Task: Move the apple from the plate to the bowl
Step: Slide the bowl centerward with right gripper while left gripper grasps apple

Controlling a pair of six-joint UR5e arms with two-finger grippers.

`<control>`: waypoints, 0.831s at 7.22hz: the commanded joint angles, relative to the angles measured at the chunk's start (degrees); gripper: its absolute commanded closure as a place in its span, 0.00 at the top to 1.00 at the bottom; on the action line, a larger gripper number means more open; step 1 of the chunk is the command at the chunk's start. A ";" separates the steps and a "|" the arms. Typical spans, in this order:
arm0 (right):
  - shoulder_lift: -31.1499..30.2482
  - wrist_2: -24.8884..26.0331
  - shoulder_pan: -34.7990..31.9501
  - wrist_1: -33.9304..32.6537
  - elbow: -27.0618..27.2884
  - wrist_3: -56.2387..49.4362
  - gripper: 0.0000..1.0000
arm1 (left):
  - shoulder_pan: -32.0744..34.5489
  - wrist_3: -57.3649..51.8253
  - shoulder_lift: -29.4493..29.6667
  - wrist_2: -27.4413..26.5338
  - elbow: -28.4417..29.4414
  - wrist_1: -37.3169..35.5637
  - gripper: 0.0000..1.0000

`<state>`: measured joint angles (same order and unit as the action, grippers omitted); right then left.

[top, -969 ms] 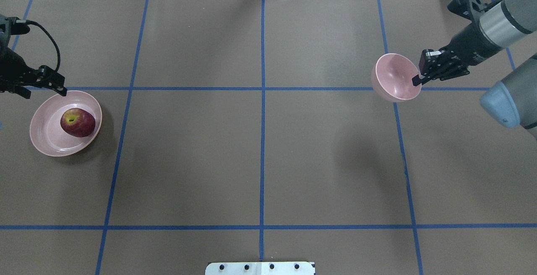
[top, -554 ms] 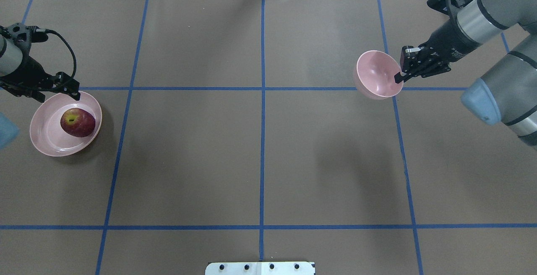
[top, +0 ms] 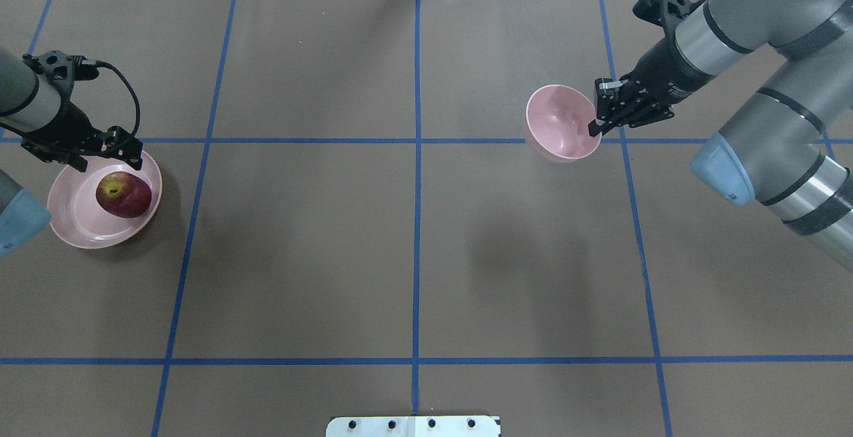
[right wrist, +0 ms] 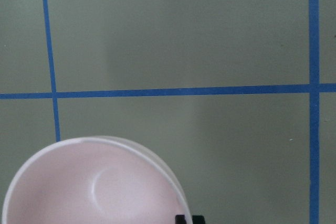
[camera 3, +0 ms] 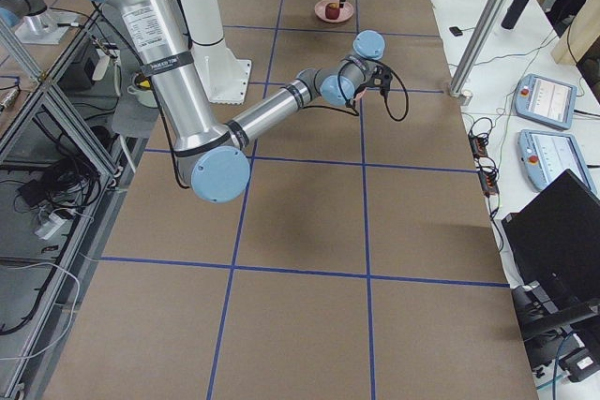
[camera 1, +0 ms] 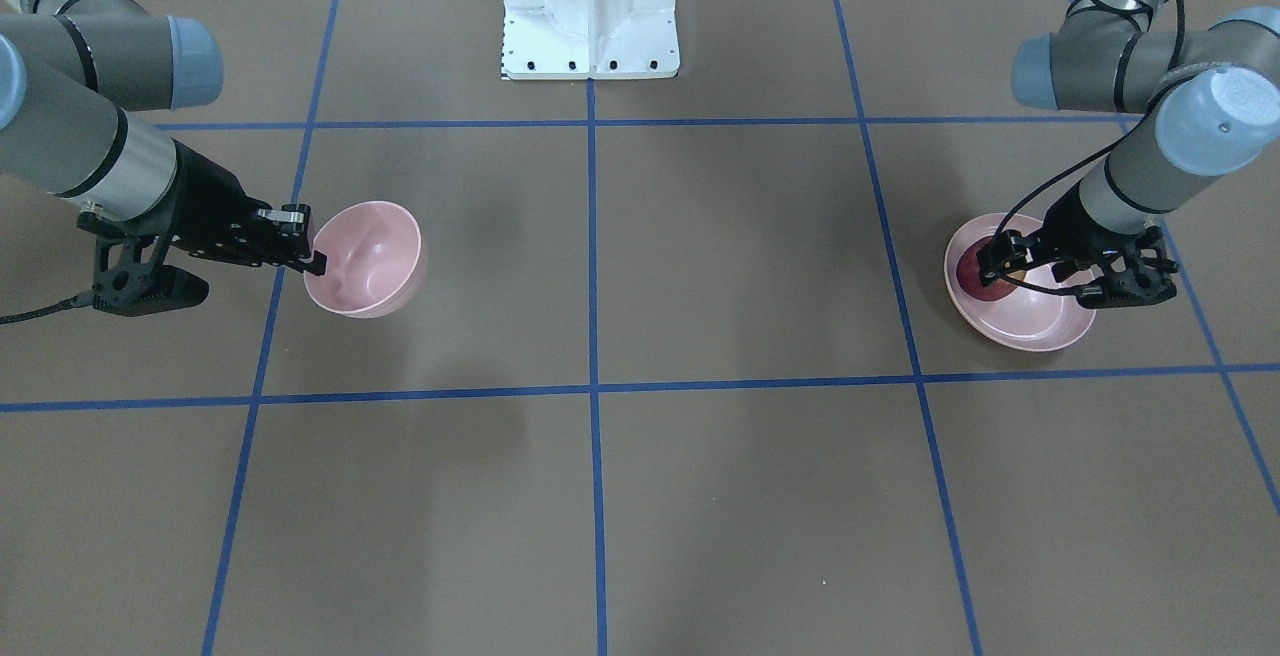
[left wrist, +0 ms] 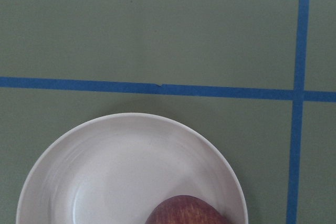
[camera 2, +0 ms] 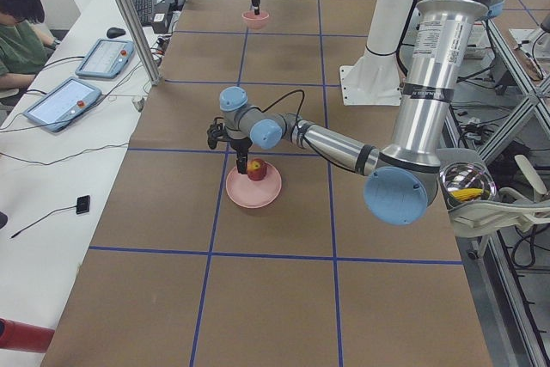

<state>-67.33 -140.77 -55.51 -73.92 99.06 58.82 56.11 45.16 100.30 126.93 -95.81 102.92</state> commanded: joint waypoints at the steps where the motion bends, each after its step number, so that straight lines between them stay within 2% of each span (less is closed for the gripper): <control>1: 0.35 1.20 1.02 0.00 -0.18 0.50 0.00 | -1.44 -0.08 0.07 -0.45 0.36 0.00 0.99; 2: 1.31 1.55 1.98 -0.09 -0.44 0.50 0.00 | -2.32 -0.08 -0.01 -1.24 0.62 0.00 0.99; 4: 5.25 4.62 3.56 -4.63 -1.50 0.50 0.00 | -2.94 -0.25 -0.19 -1.24 1.32 0.00 0.98; 6: 7.46 5.85 5.05 -5.27 -2.81 0.59 0.00 | -3.03 -0.34 -0.36 -1.33 1.85 0.00 0.98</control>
<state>-61.55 -136.03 -51.49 -78.50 97.26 59.35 53.16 44.91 100.06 125.64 -94.25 102.92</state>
